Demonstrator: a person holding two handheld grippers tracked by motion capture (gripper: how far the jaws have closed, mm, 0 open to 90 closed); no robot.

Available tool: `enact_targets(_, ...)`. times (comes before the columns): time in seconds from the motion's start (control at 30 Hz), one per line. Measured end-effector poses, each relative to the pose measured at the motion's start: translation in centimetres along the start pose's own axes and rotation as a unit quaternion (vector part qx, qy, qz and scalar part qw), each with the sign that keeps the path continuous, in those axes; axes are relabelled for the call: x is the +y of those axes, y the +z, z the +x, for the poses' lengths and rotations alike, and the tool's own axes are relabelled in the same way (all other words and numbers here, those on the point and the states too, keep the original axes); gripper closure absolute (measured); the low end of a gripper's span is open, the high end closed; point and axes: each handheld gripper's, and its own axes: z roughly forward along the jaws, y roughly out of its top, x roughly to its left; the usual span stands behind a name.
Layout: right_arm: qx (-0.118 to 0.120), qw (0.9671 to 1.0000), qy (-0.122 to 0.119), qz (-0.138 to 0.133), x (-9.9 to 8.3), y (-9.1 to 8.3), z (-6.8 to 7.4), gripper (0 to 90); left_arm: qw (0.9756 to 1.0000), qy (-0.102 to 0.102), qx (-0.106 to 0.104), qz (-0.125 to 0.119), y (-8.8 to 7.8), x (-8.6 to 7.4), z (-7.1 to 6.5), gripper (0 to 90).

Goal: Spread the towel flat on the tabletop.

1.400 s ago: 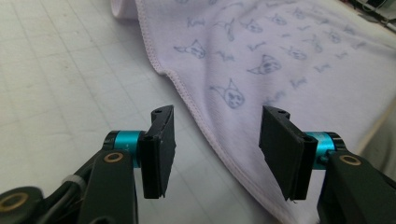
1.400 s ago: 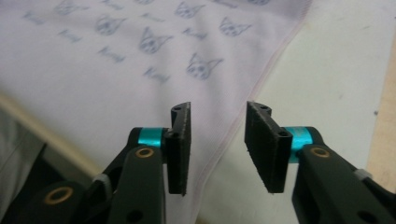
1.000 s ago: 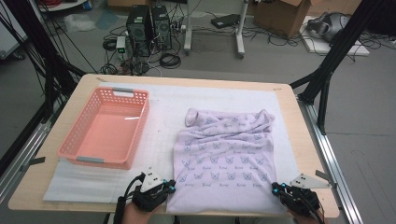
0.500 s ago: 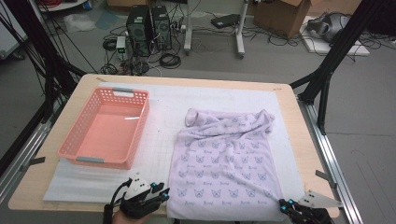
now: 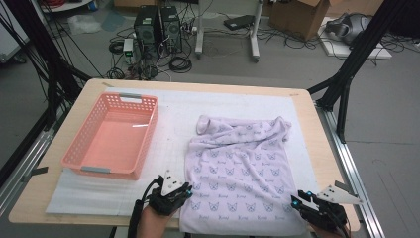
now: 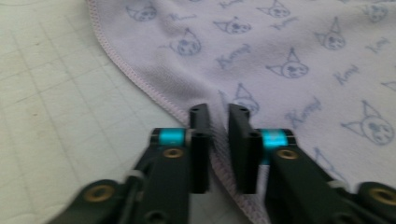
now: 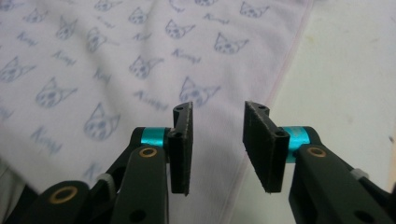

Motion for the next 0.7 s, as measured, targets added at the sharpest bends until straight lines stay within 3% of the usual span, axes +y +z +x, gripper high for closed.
enact_targets(0.1, -0.001, 0.9999, -0.011, -0.004, 0.6, 1.4, -0.3, 59.0, 0.9999, -0.007, -0.009, 0.004, -0.8, -0.4, 0.4, 86.6)
enact_targets(0.13, -0.001, 0.9999, -0.010, -0.005, 0.6, 1.7, -0.3, 57.0, 0.9998, -0.014, -0.012, 0.005, -1.9, -1.0, 0.9, 86.6)
enact_targets(0.23, 0.000, 1.0000, -0.002, -0.003, 0.8, 2.0, -0.4, 51.9, 0.9997, -0.022, -0.013, 0.005, -3.0, -1.7, 1.3, 86.7)
enact_targets(0.37, -0.007, 0.9999, 0.010, 0.009, 1.0, 2.7, -0.3, 50.7, 0.9997, -0.011, -0.023, 0.005, -4.3, -2.4, 1.3, 86.0)
enact_targets(0.43, -0.011, 0.9997, 0.005, 0.021, 0.9, 3.1, -0.1, 55.9, 0.9997, -0.012, -0.023, 0.000, -4.3, -2.4, 1.2, 81.7)
enact_targets(0.47, -0.012, 0.9997, -0.004, 0.023, 0.8, 3.2, 0.0, 64.7, 0.9996, -0.019, -0.020, -0.003, -4.2, -2.3, 1.3, 67.6)
enact_targets(0.5, -0.012, 0.9997, -0.004, 0.023, 0.8, 3.2, 0.0, 64.7, 0.9995, -0.024, -0.020, -0.008, -4.1, -2.2, 1.3, 67.6)
enact_targets(0.53, 0.009, 0.9995, -0.007, 0.028, 0.7, 3.0, -0.1, 85.6, 0.9993, -0.030, -0.018, -0.014, -4.0, -2.1, 1.5, 55.8)
enact_targets(0.57, 0.009, 0.9995, -0.007, 0.028, 0.7, 3.0, -0.1, 85.6, 0.9990, -0.038, -0.014, -0.016, -3.9, -1.9, 1.7, 55.8)
enact_targets(0.6, 0.018, 0.9989, -0.022, 0.037, 0.6, 2.5, 0.1, 86.7, 0.9984, -0.049, -0.015, -0.023, -3.8, -1.8, 1.8, 52.8)
enact_targets(0.7, 0.023, 0.9982, -0.033, 0.044, 0.3, 1.8, -0.1, 87.2, 0.9977, -0.060, -0.013, -0.030, -3.4, -1.3, 2.2, 50.4)
